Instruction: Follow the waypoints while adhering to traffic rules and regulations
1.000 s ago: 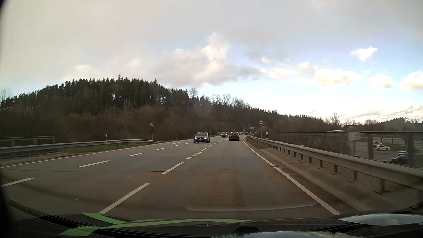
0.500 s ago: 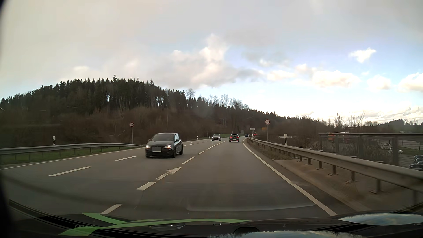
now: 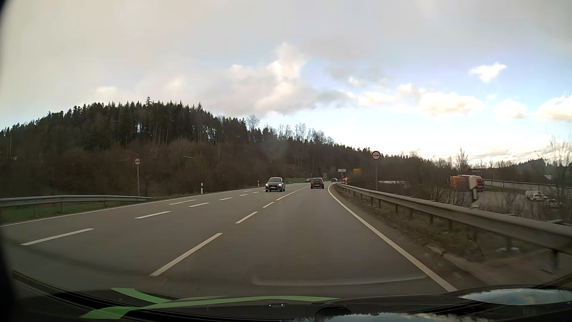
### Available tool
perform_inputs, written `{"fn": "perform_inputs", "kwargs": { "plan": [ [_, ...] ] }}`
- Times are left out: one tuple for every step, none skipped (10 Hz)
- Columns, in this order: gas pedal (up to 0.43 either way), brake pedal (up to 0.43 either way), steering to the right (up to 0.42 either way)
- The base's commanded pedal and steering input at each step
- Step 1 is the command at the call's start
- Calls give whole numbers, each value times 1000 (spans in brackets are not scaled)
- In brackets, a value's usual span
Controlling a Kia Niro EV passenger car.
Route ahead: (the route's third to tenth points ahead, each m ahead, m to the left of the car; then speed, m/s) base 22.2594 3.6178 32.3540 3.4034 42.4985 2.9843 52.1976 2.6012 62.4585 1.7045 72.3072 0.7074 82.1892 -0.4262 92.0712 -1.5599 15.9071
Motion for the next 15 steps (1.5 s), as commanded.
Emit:
{"fn": "perform_inputs", "kwargs": {
  "plan": [
    [150,0,3],
    [150,0,3],
    [150,0,3],
    [150,0,3],
    [150,0,3],
    [150,0,3],
    [150,0,3],
    [150,0,3],
    [150,0,3],
    [150,0,3],
    [157,0,3],
    [169,0,3],
    [177,0,3],
    [177,0,3],
    [189,0,3]
  ]
}}
